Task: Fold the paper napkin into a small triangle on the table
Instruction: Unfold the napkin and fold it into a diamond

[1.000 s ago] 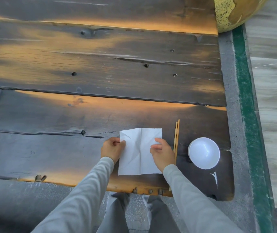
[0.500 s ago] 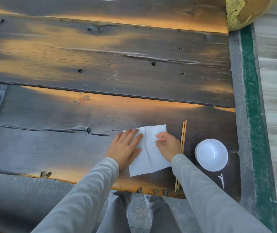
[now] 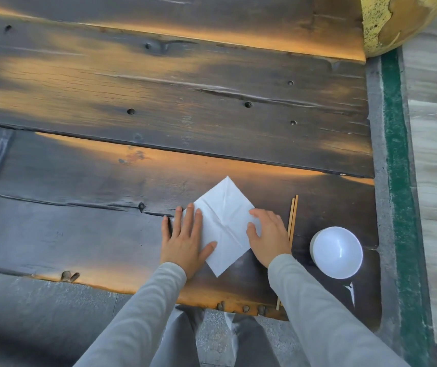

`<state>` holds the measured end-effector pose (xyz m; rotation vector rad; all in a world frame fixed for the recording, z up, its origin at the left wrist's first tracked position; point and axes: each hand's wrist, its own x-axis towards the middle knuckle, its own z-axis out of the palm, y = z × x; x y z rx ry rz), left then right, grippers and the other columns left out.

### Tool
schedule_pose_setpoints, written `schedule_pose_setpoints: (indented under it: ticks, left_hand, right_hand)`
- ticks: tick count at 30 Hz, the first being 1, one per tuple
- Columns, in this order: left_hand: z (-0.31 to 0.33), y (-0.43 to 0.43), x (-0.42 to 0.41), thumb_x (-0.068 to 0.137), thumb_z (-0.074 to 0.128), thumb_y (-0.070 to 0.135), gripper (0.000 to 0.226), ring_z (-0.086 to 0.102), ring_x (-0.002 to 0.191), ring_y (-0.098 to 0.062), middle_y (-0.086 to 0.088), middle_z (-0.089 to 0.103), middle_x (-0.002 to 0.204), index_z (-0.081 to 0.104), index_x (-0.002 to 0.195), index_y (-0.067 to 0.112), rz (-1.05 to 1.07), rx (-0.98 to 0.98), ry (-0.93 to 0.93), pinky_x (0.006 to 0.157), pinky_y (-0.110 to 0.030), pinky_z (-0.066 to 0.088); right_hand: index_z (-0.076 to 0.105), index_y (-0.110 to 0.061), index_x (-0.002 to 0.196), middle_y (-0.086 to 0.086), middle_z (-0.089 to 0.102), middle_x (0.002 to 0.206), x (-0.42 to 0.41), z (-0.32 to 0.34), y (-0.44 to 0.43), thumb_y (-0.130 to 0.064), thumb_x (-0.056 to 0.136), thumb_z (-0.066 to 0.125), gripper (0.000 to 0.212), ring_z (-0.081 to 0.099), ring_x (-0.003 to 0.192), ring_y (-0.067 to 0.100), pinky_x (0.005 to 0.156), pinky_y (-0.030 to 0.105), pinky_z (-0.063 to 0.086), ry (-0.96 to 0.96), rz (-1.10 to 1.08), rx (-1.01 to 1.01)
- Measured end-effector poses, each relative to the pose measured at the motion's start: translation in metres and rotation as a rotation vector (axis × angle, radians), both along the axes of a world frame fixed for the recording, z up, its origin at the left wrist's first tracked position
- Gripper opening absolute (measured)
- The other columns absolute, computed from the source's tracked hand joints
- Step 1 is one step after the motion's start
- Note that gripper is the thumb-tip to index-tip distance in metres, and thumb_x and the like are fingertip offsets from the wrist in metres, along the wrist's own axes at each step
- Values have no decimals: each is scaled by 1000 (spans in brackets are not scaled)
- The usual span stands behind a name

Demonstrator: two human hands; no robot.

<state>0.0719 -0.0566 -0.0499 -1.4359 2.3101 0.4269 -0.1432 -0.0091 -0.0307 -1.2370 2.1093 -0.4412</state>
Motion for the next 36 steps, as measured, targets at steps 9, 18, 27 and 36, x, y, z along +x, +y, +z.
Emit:
schedule_pose_setpoints:
  ticks: [9, 18, 27, 36]
  left_hand:
    - [-3, -5, -6, 100, 20, 57, 76, 29, 150, -35, -14, 27, 164, 33, 154, 5, -160, -158, 200, 119, -62, 26]
    - [-20, -30, 4, 84, 8, 88, 104, -8, 156, -27, -1, -12, 168, -9, 160, 18, -216, -36, 29, 119, -69, 1]
    - [-19, -36, 9, 71, 7, 99, 120, -12, 155, -32, -4, -13, 169, -11, 159, 19, -187, -26, 52, 120, -67, -5]
    - [-17, -36, -6, 77, 32, 94, 122, 9, 155, -34, -11, 12, 169, 19, 158, 4, -365, -87, 216, 117, -69, 19]
  right_hand:
    - [16, -14, 160, 4, 8, 170, 21, -16, 5, -40, 107, 34, 62, -5, 156, 18, 122, 33, -13, 235, 359, -22]
    - [-3, -15, 161, 8, -10, 169, 13, -45, 19, -75, 94, 8, 91, -16, 152, 27, 121, 51, -11, 484, 485, 172]
    - [-7, -21, 161, 11, -10, 170, 10, -50, 22, -81, 90, 5, 94, -7, 155, 36, 122, 53, -7, 498, 441, 210]
    - [9, -15, 161, 13, 6, 170, 24, -44, 3, -70, 98, 16, 84, 0, 156, 32, 123, 53, -9, 431, 452, 40]
